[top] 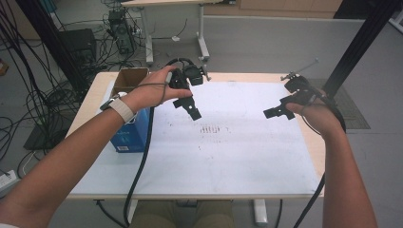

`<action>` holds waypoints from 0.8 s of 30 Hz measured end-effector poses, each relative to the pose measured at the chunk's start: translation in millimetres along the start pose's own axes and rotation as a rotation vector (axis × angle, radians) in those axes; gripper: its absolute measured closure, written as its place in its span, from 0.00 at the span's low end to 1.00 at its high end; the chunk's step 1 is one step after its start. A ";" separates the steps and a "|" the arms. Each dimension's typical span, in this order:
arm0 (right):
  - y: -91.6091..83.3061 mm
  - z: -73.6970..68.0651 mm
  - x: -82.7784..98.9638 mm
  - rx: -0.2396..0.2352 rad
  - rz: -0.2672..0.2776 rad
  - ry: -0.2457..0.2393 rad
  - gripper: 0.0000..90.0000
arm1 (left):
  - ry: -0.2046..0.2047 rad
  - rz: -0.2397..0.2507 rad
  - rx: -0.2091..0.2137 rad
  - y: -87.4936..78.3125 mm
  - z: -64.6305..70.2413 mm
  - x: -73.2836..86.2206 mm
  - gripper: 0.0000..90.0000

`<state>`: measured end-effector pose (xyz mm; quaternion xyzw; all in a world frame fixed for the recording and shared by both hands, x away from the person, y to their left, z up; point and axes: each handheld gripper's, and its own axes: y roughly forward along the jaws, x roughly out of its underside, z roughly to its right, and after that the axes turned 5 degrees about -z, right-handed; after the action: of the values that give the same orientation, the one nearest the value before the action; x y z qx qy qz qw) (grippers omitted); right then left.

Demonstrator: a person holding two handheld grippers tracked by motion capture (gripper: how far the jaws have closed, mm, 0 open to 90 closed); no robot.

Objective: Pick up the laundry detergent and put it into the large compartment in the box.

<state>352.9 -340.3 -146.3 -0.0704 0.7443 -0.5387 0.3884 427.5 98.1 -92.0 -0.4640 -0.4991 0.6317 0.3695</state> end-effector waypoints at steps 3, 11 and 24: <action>0.8 0.3 0.5 -0.001 -0.001 0.000 0.09 | -0.002 -0.002 0.000 1.1 -0.2 0.4 0.07; 3.1 1.2 -0.9 -0.006 -0.002 -0.004 0.09 | -0.011 -0.004 -0.004 0.8 -0.5 2.0 0.07; 5.8 4.1 3.5 -0.011 0.000 -0.003 0.09 | -0.019 -0.006 0.002 5.3 -1.1 1.9 0.07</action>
<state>355.0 -342.9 -153.5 -0.0732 0.7468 -0.5344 0.3891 427.9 99.1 -97.6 -0.4562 -0.5034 0.6355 0.3670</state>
